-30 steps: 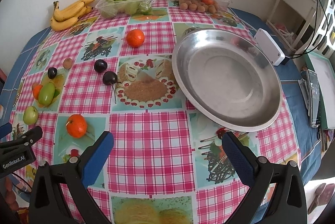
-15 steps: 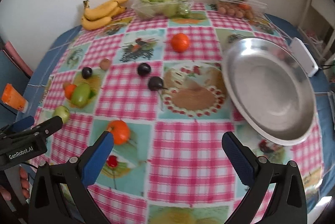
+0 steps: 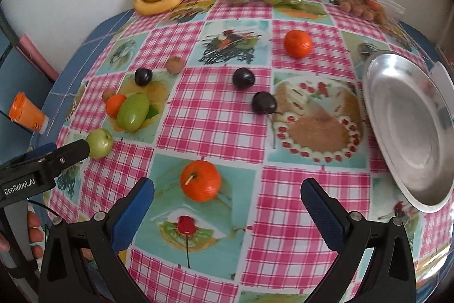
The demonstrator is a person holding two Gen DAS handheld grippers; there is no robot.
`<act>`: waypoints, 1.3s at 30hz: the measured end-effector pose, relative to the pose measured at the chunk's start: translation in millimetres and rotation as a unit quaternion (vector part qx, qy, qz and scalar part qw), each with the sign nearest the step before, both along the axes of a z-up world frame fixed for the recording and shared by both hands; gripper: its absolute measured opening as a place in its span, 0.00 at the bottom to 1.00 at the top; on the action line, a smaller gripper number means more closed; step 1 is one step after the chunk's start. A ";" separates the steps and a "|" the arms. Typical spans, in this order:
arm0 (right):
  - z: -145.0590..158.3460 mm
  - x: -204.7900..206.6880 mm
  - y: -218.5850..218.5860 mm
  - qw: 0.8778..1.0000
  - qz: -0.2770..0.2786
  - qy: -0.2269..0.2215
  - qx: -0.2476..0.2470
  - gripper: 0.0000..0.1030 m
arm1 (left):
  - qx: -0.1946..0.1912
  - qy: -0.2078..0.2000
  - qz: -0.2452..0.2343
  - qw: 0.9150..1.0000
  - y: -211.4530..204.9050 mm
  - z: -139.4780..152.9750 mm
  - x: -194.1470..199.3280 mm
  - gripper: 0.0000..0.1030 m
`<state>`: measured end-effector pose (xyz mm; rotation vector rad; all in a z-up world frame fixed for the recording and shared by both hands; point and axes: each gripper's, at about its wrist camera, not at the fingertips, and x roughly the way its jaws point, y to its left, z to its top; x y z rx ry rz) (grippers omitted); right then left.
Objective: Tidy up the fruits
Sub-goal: 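Close the left gripper on the green apple while the right gripper grasps the orange fruit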
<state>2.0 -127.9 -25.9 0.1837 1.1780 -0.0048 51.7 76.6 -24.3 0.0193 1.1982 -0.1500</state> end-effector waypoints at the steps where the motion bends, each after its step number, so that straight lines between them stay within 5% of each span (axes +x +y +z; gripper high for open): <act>1: -2.0 1.6 2.1 1.000 0.004 0.005 0.001 1.00 | 0.008 0.005 -0.003 1.000 -1.0 -1.4 2.3 1.00; 12: -12.9 17.5 15.7 0.998 0.021 0.053 -0.009 1.00 | 0.045 0.054 -0.030 0.997 -10.2 -14.9 29.0 0.98; 19: -12.2 19.0 27.3 0.997 0.034 0.057 -0.038 0.98 | 0.056 0.073 -0.052 0.994 -21.4 -21.2 35.6 0.87; 23: -17.7 21.2 28.9 0.996 0.037 0.067 -0.049 0.69 | 0.058 0.084 -0.054 0.993 -24.7 -28.5 38.0 0.78; 26: -21.9 22.0 26.3 0.995 0.035 0.076 -0.050 0.58 | 0.058 0.086 -0.053 0.993 -25.2 -32.6 40.6 0.75; 31: -22.2 22.2 23.9 0.996 0.035 0.074 -0.038 0.47 | 0.054 0.096 -0.050 0.993 -25.2 -36.6 41.5 0.56; 35: -22.3 22.5 26.4 0.996 0.042 0.075 -0.029 0.37 | 0.049 0.090 -0.044 0.994 -26.3 -39.4 42.1 0.55; 39: -21.1 23.9 28.4 0.996 0.040 0.075 -0.033 0.36 | 0.038 0.090 -0.040 0.994 -22.0 -35.2 37.5 0.55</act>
